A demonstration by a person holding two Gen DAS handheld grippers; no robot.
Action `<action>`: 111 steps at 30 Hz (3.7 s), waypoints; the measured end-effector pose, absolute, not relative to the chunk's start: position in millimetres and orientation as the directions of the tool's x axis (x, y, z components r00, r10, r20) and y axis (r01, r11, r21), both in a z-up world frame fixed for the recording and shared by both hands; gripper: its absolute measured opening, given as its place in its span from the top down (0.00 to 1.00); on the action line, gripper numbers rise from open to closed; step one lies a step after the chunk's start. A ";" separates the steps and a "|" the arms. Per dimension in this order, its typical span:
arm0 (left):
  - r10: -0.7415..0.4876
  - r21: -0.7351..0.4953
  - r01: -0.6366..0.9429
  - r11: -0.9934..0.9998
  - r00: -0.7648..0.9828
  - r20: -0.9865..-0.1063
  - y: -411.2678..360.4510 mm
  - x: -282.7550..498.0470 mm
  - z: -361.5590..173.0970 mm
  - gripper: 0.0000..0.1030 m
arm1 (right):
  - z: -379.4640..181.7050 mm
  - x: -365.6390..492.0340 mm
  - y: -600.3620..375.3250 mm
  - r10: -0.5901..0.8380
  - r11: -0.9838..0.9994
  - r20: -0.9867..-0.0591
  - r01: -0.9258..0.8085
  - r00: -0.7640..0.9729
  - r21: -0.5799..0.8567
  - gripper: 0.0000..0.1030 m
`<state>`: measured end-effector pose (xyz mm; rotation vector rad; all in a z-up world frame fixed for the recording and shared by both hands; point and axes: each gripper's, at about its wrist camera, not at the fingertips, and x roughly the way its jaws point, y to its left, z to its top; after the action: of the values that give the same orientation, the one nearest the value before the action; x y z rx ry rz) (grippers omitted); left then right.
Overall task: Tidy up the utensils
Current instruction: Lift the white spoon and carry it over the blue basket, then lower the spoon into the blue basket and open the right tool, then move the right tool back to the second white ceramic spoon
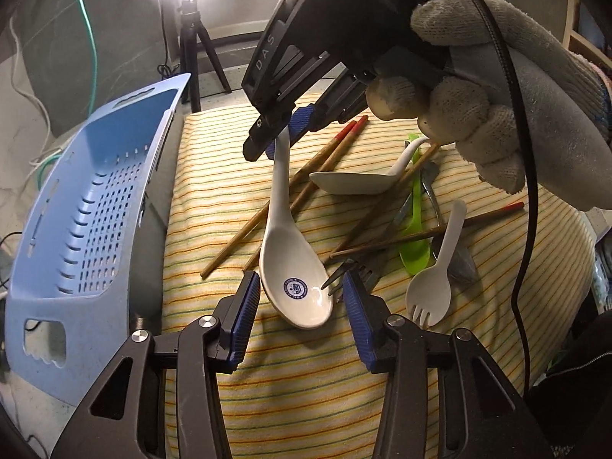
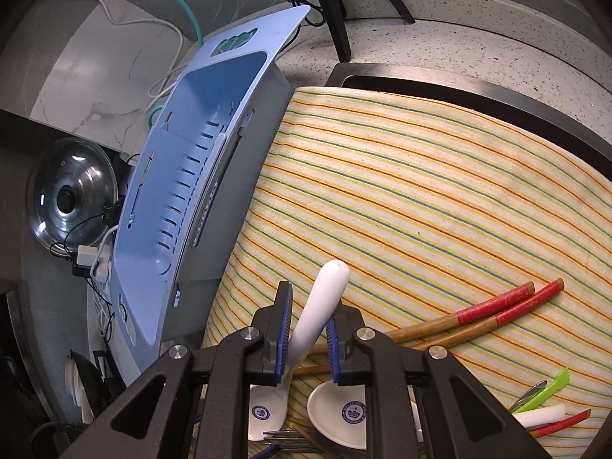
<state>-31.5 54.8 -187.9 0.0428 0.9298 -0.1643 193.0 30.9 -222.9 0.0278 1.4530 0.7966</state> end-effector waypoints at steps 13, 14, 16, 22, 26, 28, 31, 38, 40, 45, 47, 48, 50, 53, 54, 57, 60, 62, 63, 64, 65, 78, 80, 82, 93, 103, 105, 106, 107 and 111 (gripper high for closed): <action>-0.154 -0.050 0.199 0.979 0.546 -0.823 69.5 -49.2 -189.0 0.58 | -239.2 189.3 28.1 0.525 0.774 -0.838 -0.325 -0.150 0.543 0.88; -0.151 -0.044 0.203 0.978 0.549 -0.822 66.1 -50.9 -188.4 0.58 | -239.0 188.3 31.3 0.522 0.773 -0.839 -0.331 -0.154 0.542 0.89; -0.136 -0.020 0.210 0.977 0.553 -0.822 60.8 -51.1 -189.5 0.58 | -238.5 185.8 36.4 0.508 0.776 -0.848 -0.349 -0.150 0.526 0.89; -0.118 0.003 0.209 0.978 0.563 -0.818 55.3 -49.9 -197.7 0.62 | -237.2 185.7 41.6 0.487 0.773 -0.859 -0.381 -0.155 0.507 0.88; -0.143 -0.036 0.196 0.980 0.563 -0.814 63.6 -48.8 -197.3 0.65 | -232.8 184.3 41.1 0.475 0.756 -0.868 -0.437 -0.144 0.486 0.86; -0.154 -0.057 0.186 0.981 0.563 -0.812 67.2 -48.4 -196.5 0.66 | -229.7 183.0 40.6 0.468 0.745 -0.873 -0.470 -0.136 0.472 0.85; -0.161 -0.074 0.174 0.982 0.565 -0.809 72.2 -47.5 -195.2 0.67 | -228.3 183.6 38.6 0.469 0.746 -0.872 -0.467 -0.137 0.474 0.85; -0.154 -0.070 0.164 0.984 0.582 -0.799 79.6 -50.7 -188.7 0.68 | -220.5 184.3 40.0 0.482 0.745 -0.865 -0.454 -0.140 0.489 0.85; -0.156 -0.075 0.158 0.985 0.593 -0.790 80.9 -52.2 -181.9 0.68 | -213.5 184.8 41.5 0.491 0.742 -0.860 -0.449 -0.140 0.497 0.85; -0.145 -0.076 0.135 0.988 0.636 -0.758 89.0 -52.8 -160.0 0.68 | -188.1 185.8 54.0 0.510 0.724 -0.851 -0.471 -0.125 0.504 0.86; -0.146 -0.089 0.120 0.989 0.651 -0.745 99.9 -51.2 -152.0 0.68 | -176.8 188.3 62.6 0.523 0.712 -0.844 -0.483 -0.122 0.510 0.86; -0.143 -0.090 0.114 0.989 0.658 -0.740 104.7 -50.1 -149.0 0.68 | -171.4 189.5 67.8 0.526 0.706 -0.842 -0.494 -0.116 0.508 0.87; -0.124 -0.074 0.102 0.992 0.670 -0.732 113.7 -46.8 -143.7 0.68 | -161.7 192.1 80.6 0.536 0.693 -0.838 -0.512 -0.105 0.507 0.87; -0.101 -0.061 0.083 0.995 0.680 -0.726 130.5 -42.7 -140.9 0.68 | -152.3 195.8 100.7 0.545 0.682 -0.833 -0.526 -0.098 0.508 0.87; -0.099 -0.064 0.077 0.995 0.682 -0.725 135.2 -41.5 -142.6 0.68 | -150.1 197.3 108.1 0.546 0.679 -0.833 -0.533 -0.094 0.505 0.87; -0.079 -0.054 0.058 0.997 0.680 -0.729 151.2 -34.7 -145.2 0.68 | -147.0 201.3 130.5 0.547 0.673 -0.832 -0.543 -0.094 0.503 0.88; -0.071 -0.060 0.040 0.997 0.672 -0.737 166.4 -32.3 -147.6 0.68 | -149.9 203.1 151.3 0.542 0.667 -0.834 -0.551 -0.102 0.501 0.88; -0.074 -0.077 0.025 0.997 0.664 -0.744 176.4 -29.8 -150.0 0.68 | -152.3 201.9 161.5 0.532 0.664 -0.841 -0.569 -0.096 0.485 0.88; -0.071 -0.078 0.020 0.997 0.660 -0.748 179.4 -28.9 -151.0 0.68 | -153.4 201.2 166.7 0.525 0.665 -0.846 -0.578 -0.090 0.474 0.88; -0.063 -0.071 0.014 0.997 0.657 -0.751 181.9 -27.6 -152.2 0.68 | -154.6 200.7 171.1 0.522 0.663 -0.849 -0.585 -0.086 0.467 0.88; -0.050 -0.065 0.002 0.998 0.652 -0.756 184.3 -26.7 -152.9 0.68 | -155.7 199.8 175.3 0.512 0.663 -0.855 -0.596 -0.079 0.452 0.86; -0.008 -0.077 -0.079 0.994 0.646 -0.763 194.1 -34.8 -141.0 0.42 | -150.8 192.6 167.7 0.471 0.678 -0.882 -0.637 -0.005 0.366 0.44; 0.008 -0.060 -0.082 0.995 0.654 -0.756 190.5 -37.1 -137.3 0.42 | -144.6 190.5 158.3 0.483 0.677 -0.876 -0.635 0.001 0.372 0.44; 0.008 -0.053 -0.073 0.996 0.660 -0.751 186.4 -39.0 -134.4 0.42 | -137.4 189.0 147.1 0.491 0.680 -0.871 -0.631 0.014 0.374 0.44; -0.007 -0.019 -0.009 1.000 0.696 -0.718 153.7 -46.2 -112.7 0.42 | -99.1 180.4 69.7 0.532 0.702 -0.841 -0.606 0.099 0.373 0.44; -0.087 -0.036 0.089 0.995 0.688 -0.720 114.4 -47.3 -109.7 0.42 | -88.6 164.3 -32.7 0.576 0.732 -0.802 -0.536 0.158 0.420 0.44; -0.107 -0.042 0.111 0.993 0.683 -0.723 105.7 -48.1 -110.9 0.43 | -89.8 158.4 -54.8 0.573 0.747 -0.800 -0.515 0.178 0.421 0.44; -0.115 -0.042 0.122 0.992 0.680 -0.724 101.2 -48.6 -111.5 0.43 | -90.8 155.1 -65.4 0.564 0.755 -0.804 -0.510 0.185 0.412 0.44; -0.128 -0.047 0.137 0.990 0.675 -0.727 96.0 -48.9 -112.8 0.43 | -92.1 152.5 -74.4 0.556 0.762 -0.809 -0.505 0.191 0.405 0.44; -0.174 -0.056 0.199 0.978 0.650 -0.740 74.1 -48.1 -119.2 0.44 | -103.6 140.7 -112.5 0.523 0.793 -0.833 -0.464 0.182 0.396 0.44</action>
<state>-48.1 74.1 -119.2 0.0310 0.8375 -0.2117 140.7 -112.5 -103.6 0.0579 1.2004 0.6964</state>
